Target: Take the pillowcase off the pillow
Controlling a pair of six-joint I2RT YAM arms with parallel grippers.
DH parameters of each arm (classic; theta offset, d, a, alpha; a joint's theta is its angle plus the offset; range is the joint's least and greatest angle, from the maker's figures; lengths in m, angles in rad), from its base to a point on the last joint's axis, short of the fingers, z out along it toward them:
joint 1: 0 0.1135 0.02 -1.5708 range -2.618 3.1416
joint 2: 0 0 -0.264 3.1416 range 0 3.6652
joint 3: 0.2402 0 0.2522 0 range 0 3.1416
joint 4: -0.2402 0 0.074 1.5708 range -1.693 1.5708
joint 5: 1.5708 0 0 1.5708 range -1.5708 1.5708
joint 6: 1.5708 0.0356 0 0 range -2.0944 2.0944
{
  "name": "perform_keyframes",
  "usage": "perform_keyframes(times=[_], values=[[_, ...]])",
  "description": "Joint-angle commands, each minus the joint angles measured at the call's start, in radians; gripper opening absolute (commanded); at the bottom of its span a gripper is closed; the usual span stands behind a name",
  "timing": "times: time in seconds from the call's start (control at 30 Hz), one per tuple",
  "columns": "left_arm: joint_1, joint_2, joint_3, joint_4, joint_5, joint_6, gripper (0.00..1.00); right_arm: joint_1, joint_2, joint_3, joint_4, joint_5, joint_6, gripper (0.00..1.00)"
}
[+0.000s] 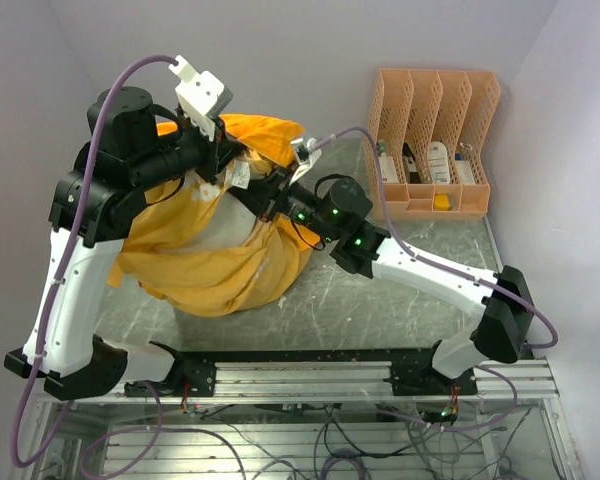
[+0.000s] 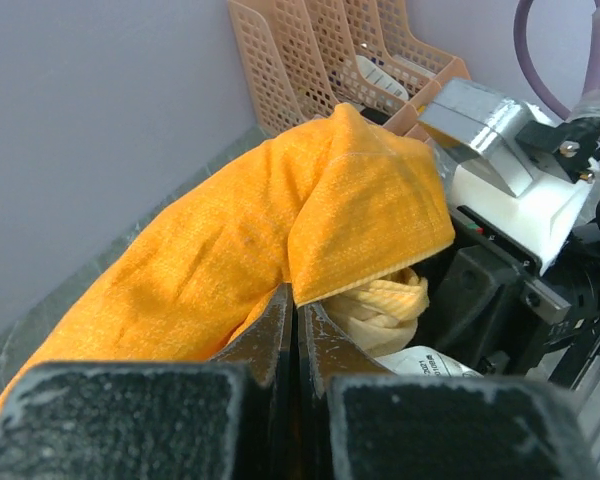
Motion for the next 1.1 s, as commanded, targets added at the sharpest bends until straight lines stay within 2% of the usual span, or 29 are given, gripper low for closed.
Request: perform_keyframes(times=[0.0, 0.13, 0.23, 0.5, 0.7, 0.9, 1.07], values=[[0.0, -0.052, -0.028, 0.049, -0.112, 0.048, 0.07, -0.01, -0.075, -0.078, 0.218, -0.07, -0.016, 0.0], [0.0, -0.028, 0.057, 0.048, -0.159, 0.097, 0.07, -0.007, -0.092, -0.109, 0.227, -0.111, -0.037, 0.0], [0.0, -0.034, 0.06, 0.112, -0.193, 0.117, 0.07, 0.015, -0.084, -0.105, 0.214, -0.128, -0.074, 0.0], [0.001, -0.002, 0.032, 0.198, -0.169, 0.069, 0.07, 0.226, 0.0, 0.003, 0.055, -0.085, -0.322, 0.0], [0.0, -0.008, -0.04, 0.282, -0.271, 0.065, 0.07, 0.336, 0.033, 0.03, -0.087, -0.081, -0.503, 0.0], [0.0, 0.043, -0.044, 0.264, -0.379, 0.078, 0.07, 0.327, -0.084, -0.077, -0.098, -0.078, -0.519, 0.0], [0.007, 0.045, -0.076, 0.31, -0.58, 0.15, 0.07, 0.312, -0.303, -0.221, -0.091, -0.039, -0.55, 0.0]])
